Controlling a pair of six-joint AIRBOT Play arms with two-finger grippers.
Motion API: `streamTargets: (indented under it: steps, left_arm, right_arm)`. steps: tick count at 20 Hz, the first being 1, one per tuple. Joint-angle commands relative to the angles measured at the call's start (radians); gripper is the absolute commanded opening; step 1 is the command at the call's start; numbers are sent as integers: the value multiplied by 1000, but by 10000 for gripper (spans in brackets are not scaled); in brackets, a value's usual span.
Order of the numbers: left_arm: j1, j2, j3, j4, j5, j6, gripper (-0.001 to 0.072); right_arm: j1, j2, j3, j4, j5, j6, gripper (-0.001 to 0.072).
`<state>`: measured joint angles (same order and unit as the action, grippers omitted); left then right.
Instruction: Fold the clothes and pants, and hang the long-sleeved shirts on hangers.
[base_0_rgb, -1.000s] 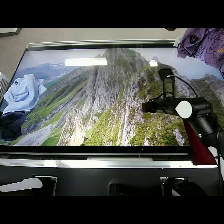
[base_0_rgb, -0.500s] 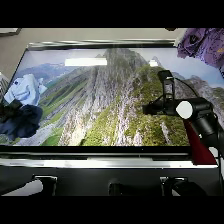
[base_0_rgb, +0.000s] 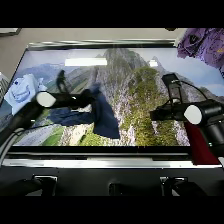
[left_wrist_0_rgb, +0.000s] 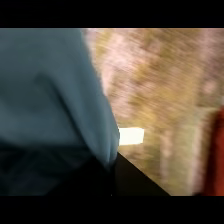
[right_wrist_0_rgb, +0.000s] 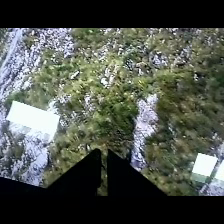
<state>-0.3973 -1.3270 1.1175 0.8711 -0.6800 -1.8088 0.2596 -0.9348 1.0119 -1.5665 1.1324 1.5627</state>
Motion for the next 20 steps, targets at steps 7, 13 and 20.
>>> streamTargets:
  steps: [7, 13, 20]
  left_arm:
    - [6, -127, 18, -216, 61, 64, 660]
    - [538, -2, 36, -212, -273, 260, 659]
    - [829, 2, 35, -106, -407, 265, 660]
  right_arm:
    - [-53, 46, -7, -240, 113, 85, 470]
    - [-467, -65, -182, 539, 46, -60, 477]
    - [-179, -213, -408, 826, -149, -148, 477]
